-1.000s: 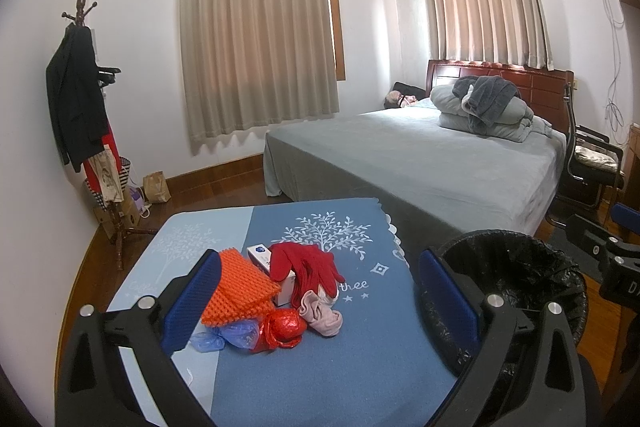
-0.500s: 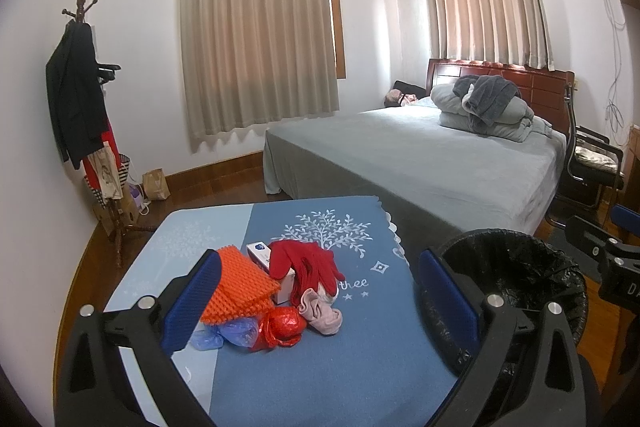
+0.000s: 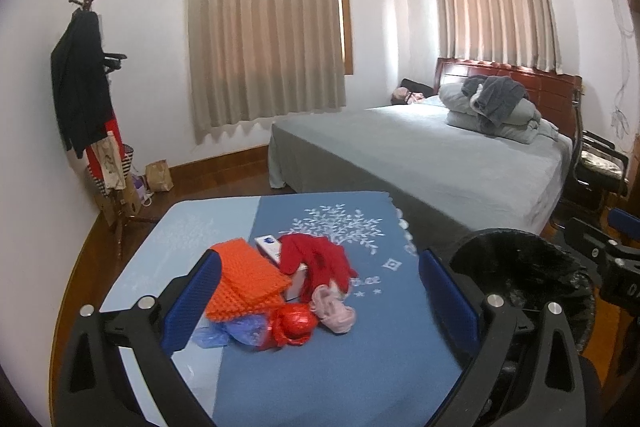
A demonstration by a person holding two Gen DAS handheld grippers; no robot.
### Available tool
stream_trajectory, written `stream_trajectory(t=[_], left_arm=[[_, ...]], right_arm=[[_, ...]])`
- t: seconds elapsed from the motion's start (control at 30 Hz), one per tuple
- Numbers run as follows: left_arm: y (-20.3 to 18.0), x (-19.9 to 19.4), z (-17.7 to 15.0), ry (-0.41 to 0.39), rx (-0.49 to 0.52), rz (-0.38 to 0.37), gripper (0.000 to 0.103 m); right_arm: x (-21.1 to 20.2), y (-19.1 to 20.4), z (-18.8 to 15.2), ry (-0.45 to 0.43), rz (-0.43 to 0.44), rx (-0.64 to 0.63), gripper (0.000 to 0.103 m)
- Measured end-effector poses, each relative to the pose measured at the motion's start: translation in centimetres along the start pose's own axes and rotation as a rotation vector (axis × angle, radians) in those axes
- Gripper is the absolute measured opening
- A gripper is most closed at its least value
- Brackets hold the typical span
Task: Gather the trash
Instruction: 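Grasp the orange mesh net with the left gripper while the right gripper grasps the red glove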
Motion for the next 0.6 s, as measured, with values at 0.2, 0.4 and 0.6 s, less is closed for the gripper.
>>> stream_trajectory(t=[0.2, 0.4, 0.6], left_arm=[[4.0, 2.0, -0.2, -0.002, -0.015, 0.096, 0.097], [9.4, 4.5, -0.5, 0.048, -0.098, 0.139, 0.097], [12.4, 7.2, -0.7, 0.06, -0.087, 0.205, 0.097]], right_arm=[[3.2, 2.1, 0.5, 0.013, 0.053, -0.016, 0.098], [7.1, 5.3, 1.1, 0.02, 0.097, -0.056, 0.098], [11.0, 8.1, 2.3, 0.025, 0.135, -0.095, 0.098]])
Point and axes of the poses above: each gripper's, at about its wrist camera, not at the fingertips, and x roughly the way its jaws point, y to its left, z to its top, the point moved 4 cm from there along x, roughly the way its jaws point, and after that the axes turned 15 degrees about -x, right-handed, at the moved point
